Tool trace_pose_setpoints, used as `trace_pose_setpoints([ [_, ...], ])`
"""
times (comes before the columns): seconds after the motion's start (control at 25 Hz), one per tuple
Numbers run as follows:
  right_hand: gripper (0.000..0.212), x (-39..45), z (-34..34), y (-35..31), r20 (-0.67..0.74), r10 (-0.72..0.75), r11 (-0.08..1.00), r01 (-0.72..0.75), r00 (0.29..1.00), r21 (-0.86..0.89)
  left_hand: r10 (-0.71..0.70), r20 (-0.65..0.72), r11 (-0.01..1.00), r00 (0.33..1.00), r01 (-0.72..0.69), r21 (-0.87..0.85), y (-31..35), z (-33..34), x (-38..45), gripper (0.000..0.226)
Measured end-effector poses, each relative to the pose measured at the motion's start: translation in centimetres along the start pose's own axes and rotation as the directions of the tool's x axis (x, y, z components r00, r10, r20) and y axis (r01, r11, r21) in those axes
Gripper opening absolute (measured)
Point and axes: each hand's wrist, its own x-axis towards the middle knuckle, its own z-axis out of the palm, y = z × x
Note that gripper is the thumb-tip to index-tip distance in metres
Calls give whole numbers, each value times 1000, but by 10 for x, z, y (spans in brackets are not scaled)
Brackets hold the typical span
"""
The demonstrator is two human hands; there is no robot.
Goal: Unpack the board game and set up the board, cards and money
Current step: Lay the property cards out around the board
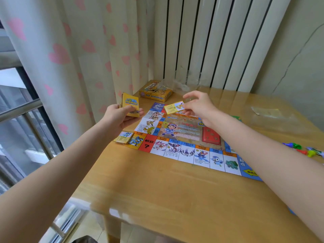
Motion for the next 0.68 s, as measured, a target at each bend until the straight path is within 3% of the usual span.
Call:
trace_pose_setpoints([
  [0.2, 16, 16, 38, 9, 67, 115, 993, -117, 991, 22, -44, -11, 999, 999, 43, -19, -5, -9, 13, 22],
  [0.4, 16, 34, 104, 24, 71, 47, 962, -26, 996, -272, -69, -27, 998, 997, 69, 3, -10, -16, 32, 20],
  [0.68, 26, 58, 147, 34, 92, 2, 900, 38, 996, -434, -99, -49, 995, 994, 99, 0, -18, -30, 52, 23],
])
